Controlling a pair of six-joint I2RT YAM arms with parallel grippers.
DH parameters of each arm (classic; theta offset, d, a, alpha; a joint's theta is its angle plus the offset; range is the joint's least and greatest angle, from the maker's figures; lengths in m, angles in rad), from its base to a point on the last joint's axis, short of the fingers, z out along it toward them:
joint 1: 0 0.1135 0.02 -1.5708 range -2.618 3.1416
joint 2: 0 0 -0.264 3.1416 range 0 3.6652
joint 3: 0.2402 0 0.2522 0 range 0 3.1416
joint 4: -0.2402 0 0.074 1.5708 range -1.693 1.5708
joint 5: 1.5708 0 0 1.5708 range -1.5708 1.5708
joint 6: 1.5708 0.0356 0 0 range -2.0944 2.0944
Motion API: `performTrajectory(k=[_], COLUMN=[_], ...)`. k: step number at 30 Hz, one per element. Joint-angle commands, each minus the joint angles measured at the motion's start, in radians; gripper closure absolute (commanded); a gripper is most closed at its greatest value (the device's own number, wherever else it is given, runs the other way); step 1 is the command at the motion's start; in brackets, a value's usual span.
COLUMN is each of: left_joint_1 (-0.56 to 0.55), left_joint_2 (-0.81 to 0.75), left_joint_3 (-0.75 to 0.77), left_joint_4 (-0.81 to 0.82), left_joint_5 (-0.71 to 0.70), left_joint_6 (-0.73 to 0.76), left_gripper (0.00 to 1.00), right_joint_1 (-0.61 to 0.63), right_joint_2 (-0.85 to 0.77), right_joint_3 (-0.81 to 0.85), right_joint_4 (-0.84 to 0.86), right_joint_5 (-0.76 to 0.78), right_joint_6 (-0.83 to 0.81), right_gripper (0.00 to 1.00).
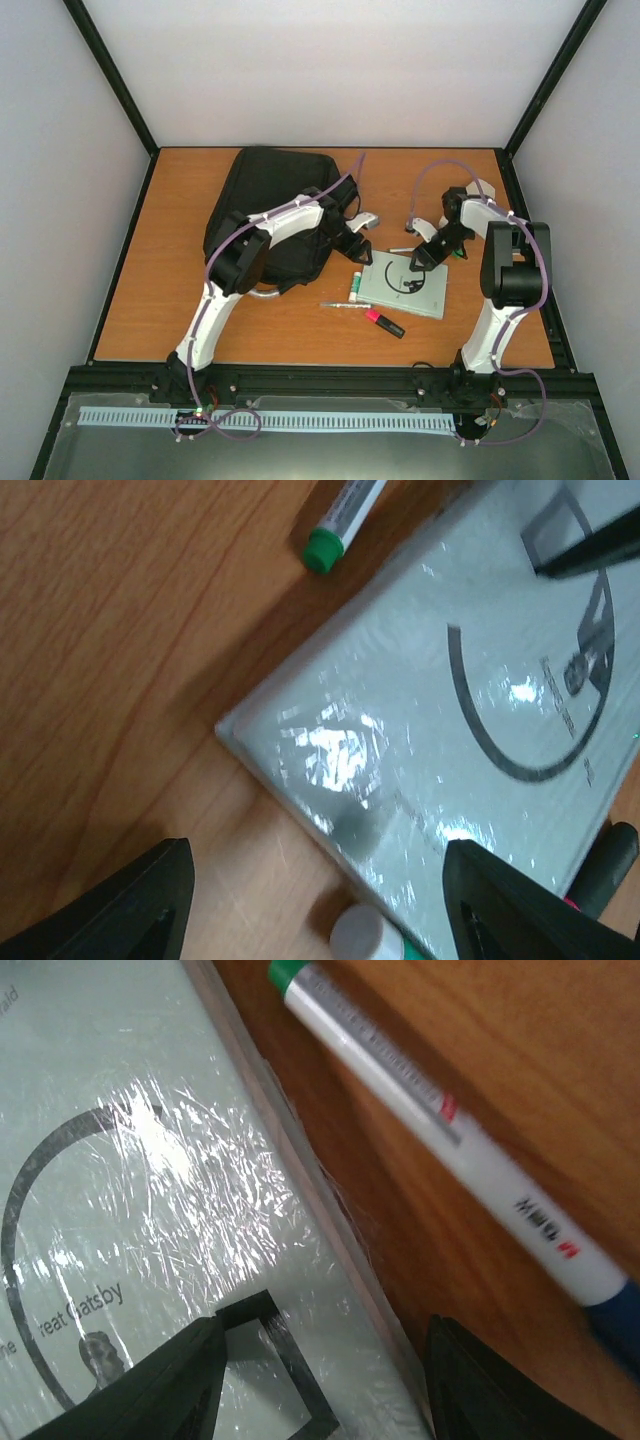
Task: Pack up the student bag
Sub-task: Pick up the book from the center of the board.
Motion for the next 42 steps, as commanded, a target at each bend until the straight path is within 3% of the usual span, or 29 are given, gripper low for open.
performTrajectory(k=[1,7,18,24,31,38,42], left_joint_1=[-0.015,-0.024,-0.025,-0.025,-0.025,-0.035,-0.083], left_joint_2=[0.050,0.110,0.088,-0.025,-0.160,-0.213,-0.217], left_joint_3=[0.090,0.179,0.280,0.179,-0.043,-0.146,-0.174], left_joint_4=[0.009,0.002,-0.032,-0.057,-0.066,-0.093,-0.114], left_joint_5=[0.043,0.002,-0.064,-0.046,0.012,0.159,0.183], left_joint_6=[0.005,0.026,0.057,0.060,0.053,0.118,0.166], left_gripper=[0.31,0.34,0.27,0.27,0.29,0.38,0.38], right_joint_1=[0.000,-0.017,-0.103,-0.121,-0.123,-0.123,-0.123], right_joint_2=[0.005,-0.030,-0.088,-0.147,-0.195,-0.197,-0.189], right_joint_3=[-0.057,-0.112,-0.228,-0.306,-0.332,-0.331,-0.328], right_joint_4=[-0.004,0.024,0.069,0.068,0.051,0.054,0.057], right_joint_5=[0.040,0.108,0.213,0.242,0.204,0.179,0.173], right_joint_6=[0.053,0.110,0.206,0.221,0.235,0.250,0.253], right_gripper=[0.44,0.51,0.62,0.64,0.62,0.59,0.59])
